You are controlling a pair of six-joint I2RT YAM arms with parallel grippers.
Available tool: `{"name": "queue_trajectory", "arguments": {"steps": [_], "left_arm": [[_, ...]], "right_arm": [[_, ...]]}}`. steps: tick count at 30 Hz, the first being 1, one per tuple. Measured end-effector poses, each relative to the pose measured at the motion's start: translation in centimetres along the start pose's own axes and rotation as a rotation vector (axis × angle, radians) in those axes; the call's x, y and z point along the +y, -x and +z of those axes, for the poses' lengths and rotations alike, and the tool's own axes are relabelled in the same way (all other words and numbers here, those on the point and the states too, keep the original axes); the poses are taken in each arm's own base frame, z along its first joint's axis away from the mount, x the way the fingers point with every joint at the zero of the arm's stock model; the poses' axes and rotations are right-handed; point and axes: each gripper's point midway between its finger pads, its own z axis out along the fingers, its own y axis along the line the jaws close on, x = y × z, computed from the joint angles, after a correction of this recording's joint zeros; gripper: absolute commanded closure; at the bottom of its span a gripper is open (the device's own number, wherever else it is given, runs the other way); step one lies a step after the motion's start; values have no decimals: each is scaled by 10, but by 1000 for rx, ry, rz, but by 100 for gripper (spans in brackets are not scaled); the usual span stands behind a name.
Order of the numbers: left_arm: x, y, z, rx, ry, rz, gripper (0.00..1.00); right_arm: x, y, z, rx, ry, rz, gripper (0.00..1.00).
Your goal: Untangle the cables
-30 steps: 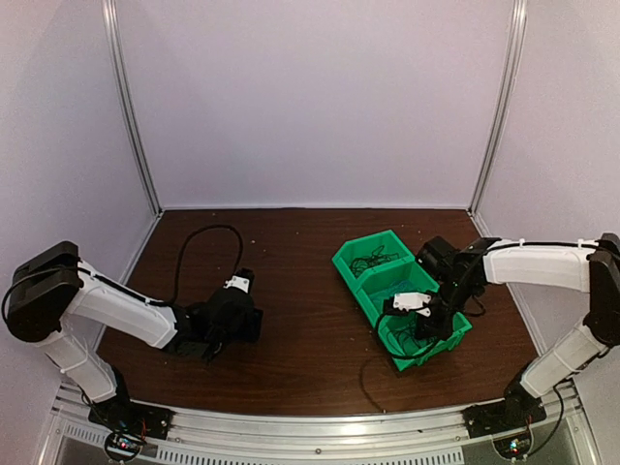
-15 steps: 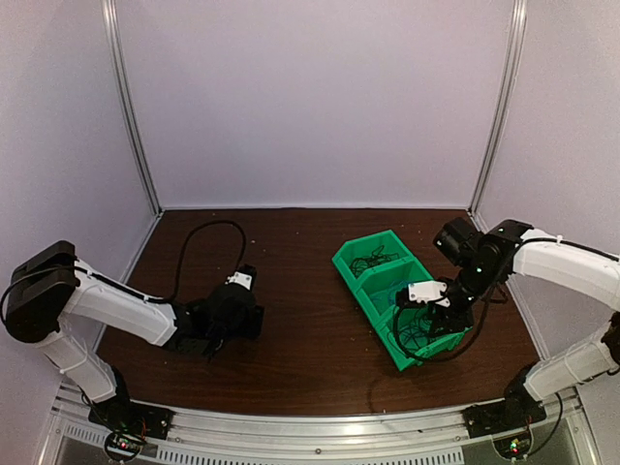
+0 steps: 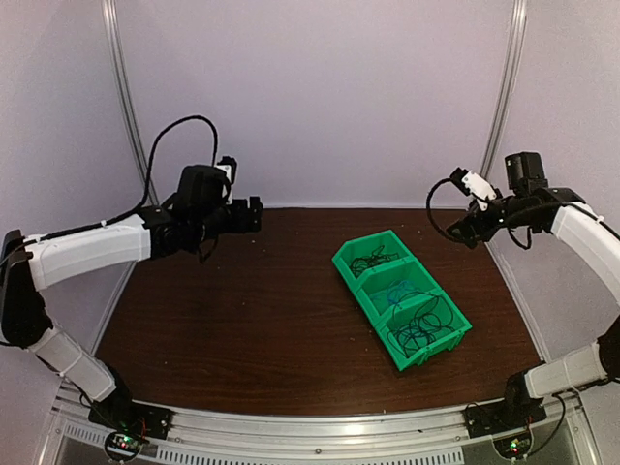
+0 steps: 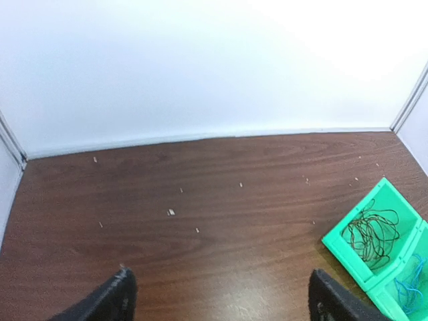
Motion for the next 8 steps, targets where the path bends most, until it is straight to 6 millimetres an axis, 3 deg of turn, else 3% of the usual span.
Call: {"name": "queue_trajectory", "arguments": {"steps": [4, 8], "left_arm": [[-2, 59, -1, -55, 10, 7, 2], [-3, 62, -2, -48, 10, 28, 2]], "right_arm": [[-50, 22, -4, -134, -195, 210, 0], [-69, 31, -9, -244, -298, 346, 0]]}}
